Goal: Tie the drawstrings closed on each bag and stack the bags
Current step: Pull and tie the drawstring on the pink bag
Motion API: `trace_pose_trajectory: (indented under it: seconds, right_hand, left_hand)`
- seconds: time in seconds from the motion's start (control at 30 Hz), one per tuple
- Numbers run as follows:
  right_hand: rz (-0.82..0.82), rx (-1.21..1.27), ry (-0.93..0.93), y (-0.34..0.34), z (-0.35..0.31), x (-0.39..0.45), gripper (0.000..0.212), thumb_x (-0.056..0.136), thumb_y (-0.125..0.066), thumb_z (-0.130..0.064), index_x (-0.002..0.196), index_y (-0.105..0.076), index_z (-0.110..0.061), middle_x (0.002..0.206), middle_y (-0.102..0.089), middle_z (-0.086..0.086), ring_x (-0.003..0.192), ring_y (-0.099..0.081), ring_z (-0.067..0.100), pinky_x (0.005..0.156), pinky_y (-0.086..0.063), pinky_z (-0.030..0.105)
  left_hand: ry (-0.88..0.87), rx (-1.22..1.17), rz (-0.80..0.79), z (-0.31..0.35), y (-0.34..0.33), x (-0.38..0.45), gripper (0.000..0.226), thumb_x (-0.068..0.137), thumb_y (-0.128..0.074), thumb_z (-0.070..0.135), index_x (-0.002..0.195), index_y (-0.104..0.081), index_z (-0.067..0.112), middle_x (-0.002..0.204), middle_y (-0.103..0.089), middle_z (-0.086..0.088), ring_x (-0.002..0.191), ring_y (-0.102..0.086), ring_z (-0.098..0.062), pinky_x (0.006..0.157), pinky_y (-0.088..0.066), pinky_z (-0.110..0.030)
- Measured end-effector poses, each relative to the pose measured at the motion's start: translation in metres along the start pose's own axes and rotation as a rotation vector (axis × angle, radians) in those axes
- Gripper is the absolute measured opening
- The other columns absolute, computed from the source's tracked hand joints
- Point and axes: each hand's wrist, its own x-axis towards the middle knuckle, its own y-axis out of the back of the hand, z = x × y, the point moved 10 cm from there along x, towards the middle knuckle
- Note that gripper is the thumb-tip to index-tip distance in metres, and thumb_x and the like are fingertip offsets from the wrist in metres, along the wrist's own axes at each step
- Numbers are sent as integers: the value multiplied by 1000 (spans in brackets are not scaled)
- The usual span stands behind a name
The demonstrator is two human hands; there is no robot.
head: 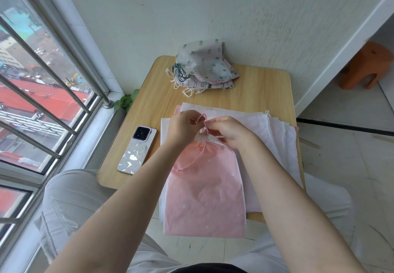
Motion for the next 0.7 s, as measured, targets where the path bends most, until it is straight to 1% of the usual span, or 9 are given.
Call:
trace_pose_trajectory:
  seconds: [0.07, 0.1, 0.17, 0.23, 0.33, 0.4, 0.53, 0.63, 0.7]
  right_hand:
    - [-29, -26, -41, -1, 2, -2, 13, 85, -68, -3, 95, -72, 4, 78, -69, 12, 69, -63, 20, 70, -53, 29]
    - [-49, -52, -61, -3, 3, -3, 16, 84, -68, -3, 97, -72, 4, 77, -69, 10, 66, -63, 18, 68, -52, 28]
    - [-78, -98, -89, -4, 4, -5, 11, 83, -68, -3, 93, -74, -2, 75, -68, 6, 65, -62, 14, 67, -51, 25]
    - [-91, -115, -96, -3, 4, -5, 8, 83, -69, -4, 89, -74, -7, 77, -67, 6, 68, -60, 14, 71, -49, 26]
    - [-75, -106, -106, -1, 4, -4, 4, 83, -69, -7, 83, -71, -10, 75, -63, 4, 67, -56, 15, 69, -47, 27]
    - [-47, -70, -130, 3, 5, -5, 9, 86, -64, -11, 77, -65, -13, 74, -61, 3, 66, -56, 16, 66, -45, 27]
    - [12, 130, -142, 12, 3, -5, 27, 85, -54, -23, 60, -48, -20, 72, -59, -1, 68, -56, 16, 66, -41, 30]
    - [160, 426, 6, 31, -11, -4, 38, 90, -58, -22, 56, -40, -20, 69, -58, 1, 73, -59, 18, 71, -40, 33]
    - [174, 662, 89, 36, -22, -6, 40, 94, -56, -19, 58, -37, -18, 69, -60, 5, 74, -63, 21, 76, -44, 33]
  left_hand:
    - [29, -30, 8, -3, 0, -1, 11, 78, -77, 10, 89, -74, 12, 84, -73, 1, 78, -65, -12, 71, -51, -21]
    - [50, -51, 1, -5, -1, -2, 10, 77, -78, 10, 85, -73, 13, 81, -72, 2, 75, -64, -12, 70, -51, -22]
    - [89, -102, -18, -10, -3, -2, 12, 74, -78, 8, 79, -69, 15, 76, -71, 3, 75, -66, -13, 72, -54, -27]
    - [120, -145, -30, -13, -3, -2, 13, 74, -79, 8, 78, -69, 16, 76, -71, 3, 76, -68, -15, 74, -54, -30]
    - [157, -204, -31, -17, -2, -1, 10, 77, -81, 11, 81, -72, 14, 77, -72, 3, 75, -69, -13, 75, -54, -28]
    - [183, -225, -28, -19, -1, -1, 9, 78, -80, 13, 83, -73, 14, 77, -72, 4, 73, -67, -10, 74, -53, -26]
    - [218, -236, -40, -22, -3, -2, 8, 79, -79, 9, 84, -72, 10, 76, -70, 5, 73, -66, -12, 71, -52, -25]
    - [249, -218, -51, -27, -5, -4, 8, 80, -78, 9, 82, -72, 13, 74, -68, 7, 70, -63, -13, 70, -54, -29]
    - [284, -226, -50, -32, -6, -6, 9, 79, -78, 9, 79, -72, 15, 73, -67, 6, 70, -64, -15, 74, -58, -36]
